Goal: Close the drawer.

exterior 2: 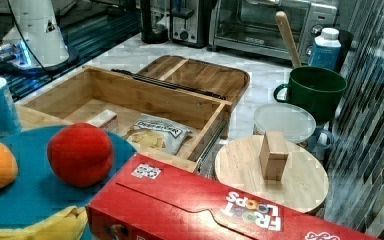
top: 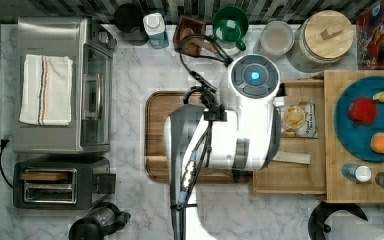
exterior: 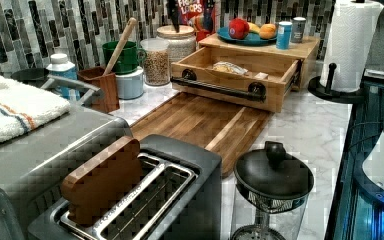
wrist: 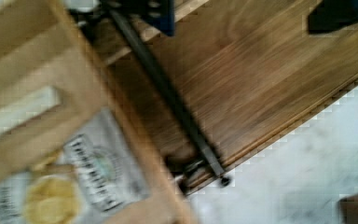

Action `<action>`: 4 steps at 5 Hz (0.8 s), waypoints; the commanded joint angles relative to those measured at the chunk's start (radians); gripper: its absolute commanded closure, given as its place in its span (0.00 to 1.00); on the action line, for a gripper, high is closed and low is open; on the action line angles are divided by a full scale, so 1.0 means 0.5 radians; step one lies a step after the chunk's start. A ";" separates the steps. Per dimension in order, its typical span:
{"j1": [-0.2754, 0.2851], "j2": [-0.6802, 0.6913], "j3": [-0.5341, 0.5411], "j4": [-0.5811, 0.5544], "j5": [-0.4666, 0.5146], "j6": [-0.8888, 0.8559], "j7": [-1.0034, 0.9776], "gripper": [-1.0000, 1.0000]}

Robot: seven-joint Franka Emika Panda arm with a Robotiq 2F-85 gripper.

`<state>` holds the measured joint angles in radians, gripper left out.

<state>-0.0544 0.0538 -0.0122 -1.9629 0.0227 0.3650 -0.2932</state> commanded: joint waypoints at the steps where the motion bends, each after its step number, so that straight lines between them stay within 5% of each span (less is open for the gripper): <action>1: 0.202 -0.065 0.250 -0.292 0.143 0.246 -0.356 0.14; 2: 0.148 -0.054 0.273 -0.470 0.082 0.471 -0.565 1.00; 4: 0.033 0.089 0.271 -0.647 -0.234 0.845 -0.733 1.00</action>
<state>-0.0008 0.0776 0.1646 -2.2559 -0.0733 0.7490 -0.5981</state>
